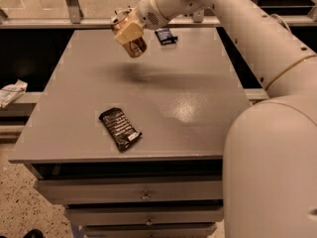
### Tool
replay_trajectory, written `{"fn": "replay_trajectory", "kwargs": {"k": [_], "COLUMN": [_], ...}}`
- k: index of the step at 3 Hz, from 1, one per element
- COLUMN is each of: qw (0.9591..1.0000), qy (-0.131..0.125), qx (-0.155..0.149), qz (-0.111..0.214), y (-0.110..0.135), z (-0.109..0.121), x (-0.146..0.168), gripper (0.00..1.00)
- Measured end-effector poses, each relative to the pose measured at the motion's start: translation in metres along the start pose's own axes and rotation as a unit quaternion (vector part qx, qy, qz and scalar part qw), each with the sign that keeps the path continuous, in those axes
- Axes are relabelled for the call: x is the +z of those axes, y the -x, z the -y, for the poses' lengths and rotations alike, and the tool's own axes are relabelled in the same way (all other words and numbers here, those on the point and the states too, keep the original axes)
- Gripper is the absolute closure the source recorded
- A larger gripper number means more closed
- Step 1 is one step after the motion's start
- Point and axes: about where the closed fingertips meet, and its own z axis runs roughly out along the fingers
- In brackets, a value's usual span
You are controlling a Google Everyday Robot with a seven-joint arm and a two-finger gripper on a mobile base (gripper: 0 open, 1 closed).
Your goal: Knock orange can over
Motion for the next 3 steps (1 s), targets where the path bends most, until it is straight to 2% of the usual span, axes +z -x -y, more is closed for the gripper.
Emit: {"fn": "replay_trajectory", "kwargs": {"k": [1, 2, 3], "qw": [0.9950, 0.9735, 0.9599], "qy": [0.052, 0.153, 0.197], "qx": [-0.035, -0.069, -0.082], "qz": [-0.078, -0.155, -0.182], "y": [-0.028, -0.057, -0.066], "z": [-0.019, -0.066, -0.085], "x": [0.002, 0.006, 0.008], "gripper": [1.00, 0.76, 0.53]}}
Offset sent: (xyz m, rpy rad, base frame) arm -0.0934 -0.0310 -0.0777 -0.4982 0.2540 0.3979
